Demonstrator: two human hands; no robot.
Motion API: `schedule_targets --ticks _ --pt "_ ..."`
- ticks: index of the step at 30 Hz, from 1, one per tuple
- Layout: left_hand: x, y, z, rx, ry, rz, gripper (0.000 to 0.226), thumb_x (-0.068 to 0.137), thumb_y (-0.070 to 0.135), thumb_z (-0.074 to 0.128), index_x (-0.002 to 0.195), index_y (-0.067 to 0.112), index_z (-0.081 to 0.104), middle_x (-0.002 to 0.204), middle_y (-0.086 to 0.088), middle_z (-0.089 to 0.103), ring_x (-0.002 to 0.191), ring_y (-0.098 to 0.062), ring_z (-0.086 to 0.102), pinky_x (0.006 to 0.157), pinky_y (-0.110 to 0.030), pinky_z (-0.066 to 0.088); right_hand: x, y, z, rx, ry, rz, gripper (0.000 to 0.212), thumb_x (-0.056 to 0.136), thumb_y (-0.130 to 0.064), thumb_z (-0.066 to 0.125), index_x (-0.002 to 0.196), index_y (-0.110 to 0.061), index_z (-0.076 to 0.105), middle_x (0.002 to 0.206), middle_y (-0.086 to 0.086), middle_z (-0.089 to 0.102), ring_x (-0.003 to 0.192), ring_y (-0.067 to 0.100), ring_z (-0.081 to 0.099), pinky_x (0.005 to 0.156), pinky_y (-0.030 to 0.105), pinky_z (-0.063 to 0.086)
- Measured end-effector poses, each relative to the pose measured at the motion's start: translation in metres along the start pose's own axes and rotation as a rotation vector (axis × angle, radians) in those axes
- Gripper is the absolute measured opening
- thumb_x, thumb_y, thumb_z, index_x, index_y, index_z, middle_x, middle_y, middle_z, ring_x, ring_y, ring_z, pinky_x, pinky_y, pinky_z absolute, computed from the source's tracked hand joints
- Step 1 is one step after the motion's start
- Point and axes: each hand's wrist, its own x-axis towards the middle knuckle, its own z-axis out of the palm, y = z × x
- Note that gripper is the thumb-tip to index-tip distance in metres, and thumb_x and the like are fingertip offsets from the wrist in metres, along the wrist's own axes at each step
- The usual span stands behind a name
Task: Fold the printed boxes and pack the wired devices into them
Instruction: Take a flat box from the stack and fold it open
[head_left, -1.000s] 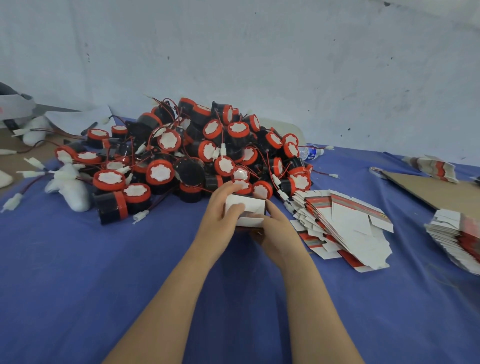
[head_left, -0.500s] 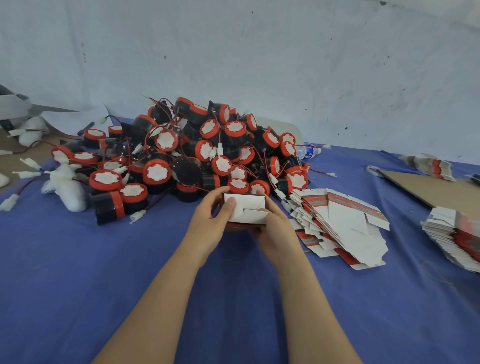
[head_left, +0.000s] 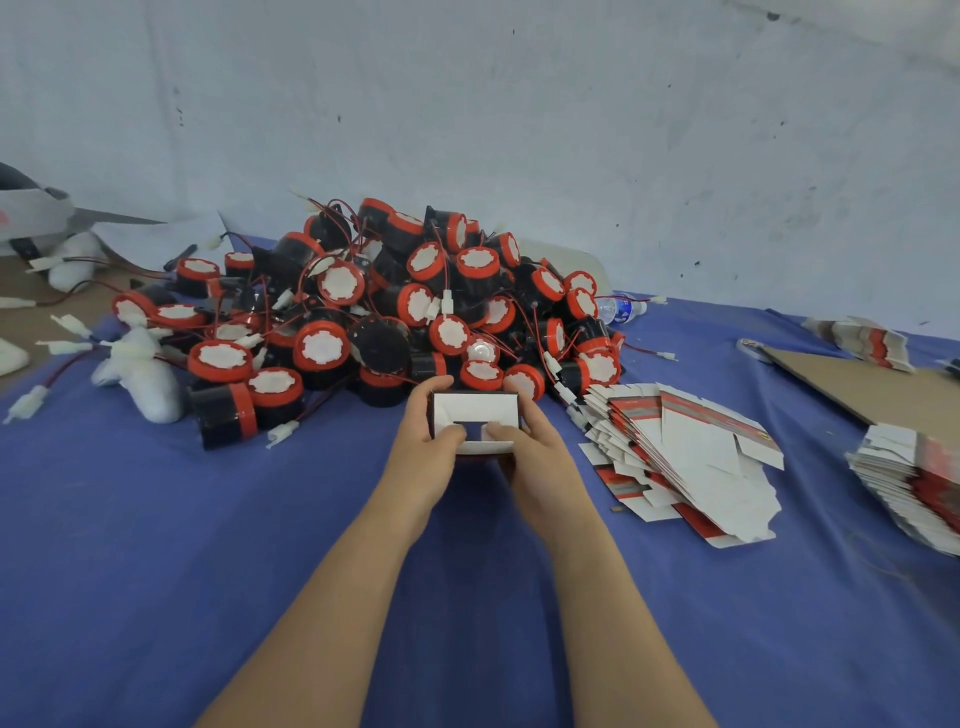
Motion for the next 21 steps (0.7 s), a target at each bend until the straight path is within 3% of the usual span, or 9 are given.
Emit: schedule_targets --ticks 4,7,9,10,11,13,15,18,21 --pt "0.002 0.003 -0.003 -0.099 0.086 0.005 0.052 0.09 -0.003 0.042 0.119 0.039 0.048 0.12 0.005 0.056 0.105 -0.008 0.055 0.075 -0.018 0.046 0.002 0.001 0.004 0.0 -0.113 0.037 0.041 0.098 -0.023 0.046 0.135 -0.042 0.044 0.14 -0.008 0.052 0.125 0.009 0.05 0.103 0.028 0.041" --pt "0.004 0.006 -0.007 -0.206 0.119 -0.003 0.051 0.09 -0.004 0.04 0.118 0.037 0.052 0.123 0.0 0.058 0.109 -0.013 0.058 0.077 -0.019 0.05 -0.001 -0.001 0.004 -0.037 -0.223 0.016 0.058 0.092 -0.035 0.053 0.144 -0.043 0.032 0.149 -0.012 0.04 0.135 0.007 0.04 0.114 0.034 0.032" --pt "0.005 0.008 -0.008 -0.265 0.12 -0.011 0.047 0.091 -0.001 0.04 0.114 0.037 0.054 0.123 -0.004 0.06 0.111 -0.018 0.059 0.086 -0.03 0.052 -0.003 -0.002 0.005 -0.114 -0.218 -0.043 0.068 0.087 -0.042 0.059 0.148 -0.042 0.028 0.15 -0.014 0.038 0.135 0.006 0.04 0.113 0.033 0.034" --pt "0.004 0.01 -0.008 -0.286 0.118 -0.008 0.043 0.092 0.002 0.04 0.112 0.037 0.055 0.121 -0.004 0.061 0.109 -0.019 0.059 0.09 -0.035 0.052 -0.004 -0.003 0.008 -0.162 -0.171 -0.092 0.063 0.089 -0.043 0.059 0.146 -0.041 0.032 0.147 -0.014 0.042 0.132 0.006 0.043 0.11 0.033 0.038" --pt "0.003 0.012 -0.006 -0.291 0.105 0.007 0.039 0.094 0.006 0.039 0.111 0.036 0.056 0.119 -0.002 0.061 0.107 -0.019 0.059 0.09 -0.036 0.052 -0.004 -0.002 0.011 -0.213 -0.082 -0.142 0.052 0.092 -0.041 0.058 0.14 -0.043 0.04 0.14 -0.014 0.05 0.126 0.005 0.05 0.105 0.032 0.044" --pt "-0.003 0.014 0.001 -0.224 0.037 0.057 0.032 0.098 0.014 0.038 0.112 0.037 0.056 0.12 0.002 0.058 0.104 -0.012 0.058 0.082 -0.022 0.051 -0.005 -0.001 0.017 -0.293 0.159 -0.209 0.023 0.095 -0.039 0.053 0.116 -0.048 0.054 0.117 -0.015 0.061 0.106 0.003 0.059 0.09 0.03 0.054" --pt "-0.008 0.013 0.012 -0.064 -0.031 0.106 0.031 0.099 0.017 0.043 0.109 0.046 0.05 0.124 0.007 0.053 0.106 -0.007 0.055 0.07 -0.008 0.047 -0.006 0.001 0.016 -0.346 0.313 -0.196 0.014 0.097 -0.039 0.05 0.109 -0.044 0.053 0.105 -0.014 0.062 0.093 0.004 0.06 0.083 0.033 0.056" --pt "-0.01 0.009 0.015 0.137 0.0 0.149 0.041 0.096 0.012 0.049 0.122 0.043 0.04 0.132 0.003 0.047 0.117 -0.014 0.05 0.082 -0.014 0.047 -0.003 0.002 0.01 -0.363 0.236 -0.181 0.033 0.1 -0.031 0.047 0.132 -0.034 0.045 0.11 -0.013 0.06 0.097 0.002 0.058 0.081 0.023 0.052" --pt "-0.007 0.009 0.008 0.155 0.062 0.117 0.052 0.095 0.002 0.045 0.139 0.029 0.036 0.138 -0.001 0.044 0.122 -0.019 0.047 0.098 -0.031 0.046 -0.002 0.003 0.012 -0.336 0.072 -0.123 0.043 0.098 -0.013 0.048 0.135 -0.033 0.041 0.119 -0.012 0.059 0.106 0.001 0.057 0.08 0.012 0.05"
